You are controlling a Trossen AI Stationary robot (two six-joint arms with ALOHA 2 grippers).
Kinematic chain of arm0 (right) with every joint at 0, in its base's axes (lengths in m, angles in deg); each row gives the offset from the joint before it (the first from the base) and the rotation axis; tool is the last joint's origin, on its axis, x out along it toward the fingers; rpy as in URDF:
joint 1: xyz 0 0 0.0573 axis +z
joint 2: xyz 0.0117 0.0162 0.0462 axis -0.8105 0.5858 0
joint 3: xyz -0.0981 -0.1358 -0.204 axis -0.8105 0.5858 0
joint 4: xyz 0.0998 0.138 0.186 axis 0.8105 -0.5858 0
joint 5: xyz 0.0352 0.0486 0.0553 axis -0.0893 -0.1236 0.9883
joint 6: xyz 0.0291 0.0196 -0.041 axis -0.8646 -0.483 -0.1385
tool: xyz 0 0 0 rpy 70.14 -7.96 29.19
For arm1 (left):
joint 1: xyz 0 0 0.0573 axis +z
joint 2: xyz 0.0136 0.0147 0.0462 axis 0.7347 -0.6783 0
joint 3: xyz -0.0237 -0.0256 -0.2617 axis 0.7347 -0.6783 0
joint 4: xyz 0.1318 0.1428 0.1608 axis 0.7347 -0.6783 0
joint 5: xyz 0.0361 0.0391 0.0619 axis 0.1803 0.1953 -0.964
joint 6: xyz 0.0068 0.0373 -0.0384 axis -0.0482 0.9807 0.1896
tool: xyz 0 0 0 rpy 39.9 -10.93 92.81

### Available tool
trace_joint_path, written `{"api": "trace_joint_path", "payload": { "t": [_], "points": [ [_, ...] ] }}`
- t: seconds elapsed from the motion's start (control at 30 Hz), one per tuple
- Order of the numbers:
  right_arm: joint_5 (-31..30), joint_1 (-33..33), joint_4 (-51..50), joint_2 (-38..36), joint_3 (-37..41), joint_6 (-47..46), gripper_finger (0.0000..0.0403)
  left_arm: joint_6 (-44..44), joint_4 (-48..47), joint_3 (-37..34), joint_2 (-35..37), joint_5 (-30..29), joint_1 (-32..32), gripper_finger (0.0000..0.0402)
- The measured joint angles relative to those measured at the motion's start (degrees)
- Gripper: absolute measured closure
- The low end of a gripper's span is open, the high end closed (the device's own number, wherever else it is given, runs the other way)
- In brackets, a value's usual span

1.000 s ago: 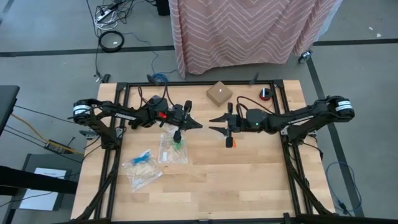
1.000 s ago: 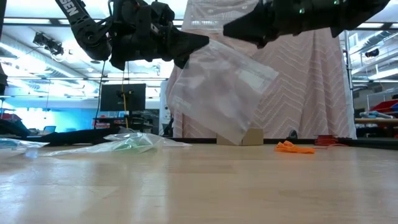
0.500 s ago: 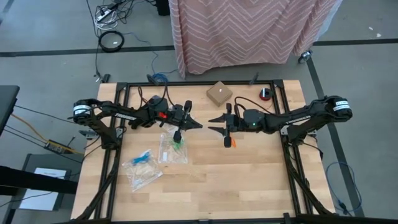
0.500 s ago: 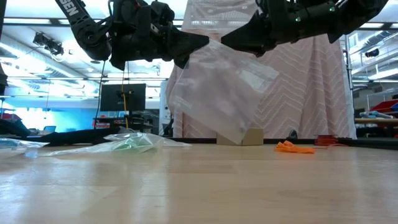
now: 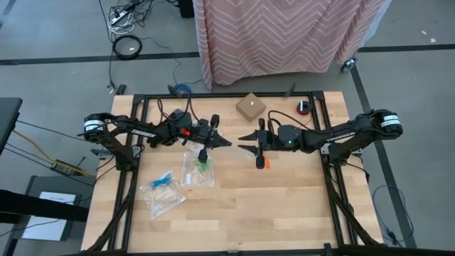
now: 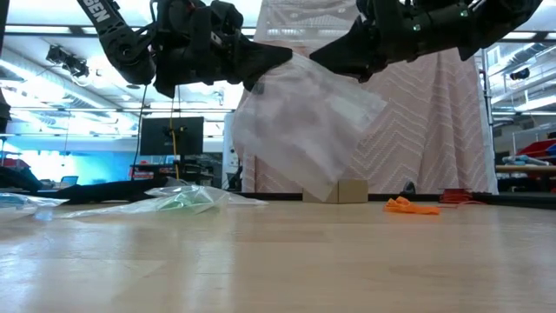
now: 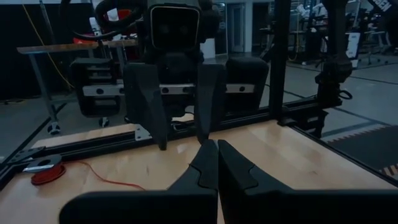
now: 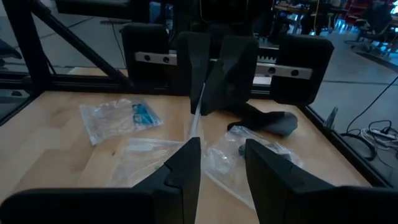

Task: Sort rubber bands
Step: Open the transparent zip bag

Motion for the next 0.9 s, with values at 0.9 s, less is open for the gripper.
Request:
{"api": "trace_joint_path", "payload": {
  "t": [0.9],
  "points": [
    [1.6, 0.5, 3.4, 0.0, 0.0, -1.2, 0.029, 0.0, 0.1, 0.0, 0.0, -0.5, 0.0, 0.0401]
  ]
}}
